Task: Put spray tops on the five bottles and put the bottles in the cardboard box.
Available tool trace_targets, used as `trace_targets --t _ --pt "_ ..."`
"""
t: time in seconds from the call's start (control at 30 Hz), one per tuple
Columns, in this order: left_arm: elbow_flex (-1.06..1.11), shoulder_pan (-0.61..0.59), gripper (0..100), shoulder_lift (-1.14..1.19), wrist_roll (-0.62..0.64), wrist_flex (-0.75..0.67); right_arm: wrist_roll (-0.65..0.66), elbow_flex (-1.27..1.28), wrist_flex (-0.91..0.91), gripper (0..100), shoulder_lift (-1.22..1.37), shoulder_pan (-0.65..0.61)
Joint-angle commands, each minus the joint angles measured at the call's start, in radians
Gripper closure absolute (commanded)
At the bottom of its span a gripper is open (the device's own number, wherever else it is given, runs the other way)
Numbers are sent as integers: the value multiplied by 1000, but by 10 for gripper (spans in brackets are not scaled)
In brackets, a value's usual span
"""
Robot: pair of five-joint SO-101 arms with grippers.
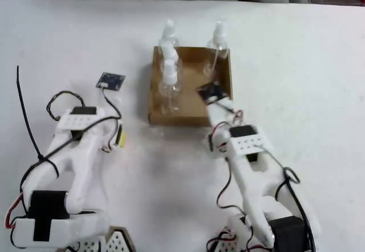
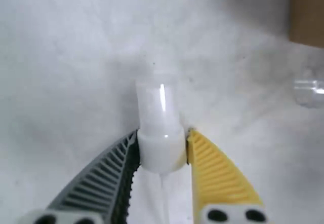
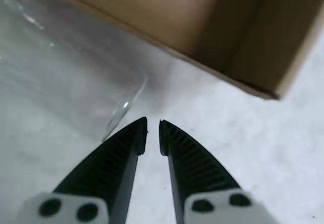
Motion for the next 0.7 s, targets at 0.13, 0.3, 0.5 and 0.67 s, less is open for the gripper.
trace_targets --t 0.13,0.3,0.5,0.67 --pt "-3 -15 873 -51 -5 -26 14 12 108 982 -41 -154" --pt "-15 -47 872 -51 -2 -28 121 123 194 982 -193 -326" --pt "-46 -140 872 -51 152 -52 189 166 248 981 -452 -317" --pt "-51 -173 872 -51 193 -69 190 163 209 981 -567 -295"
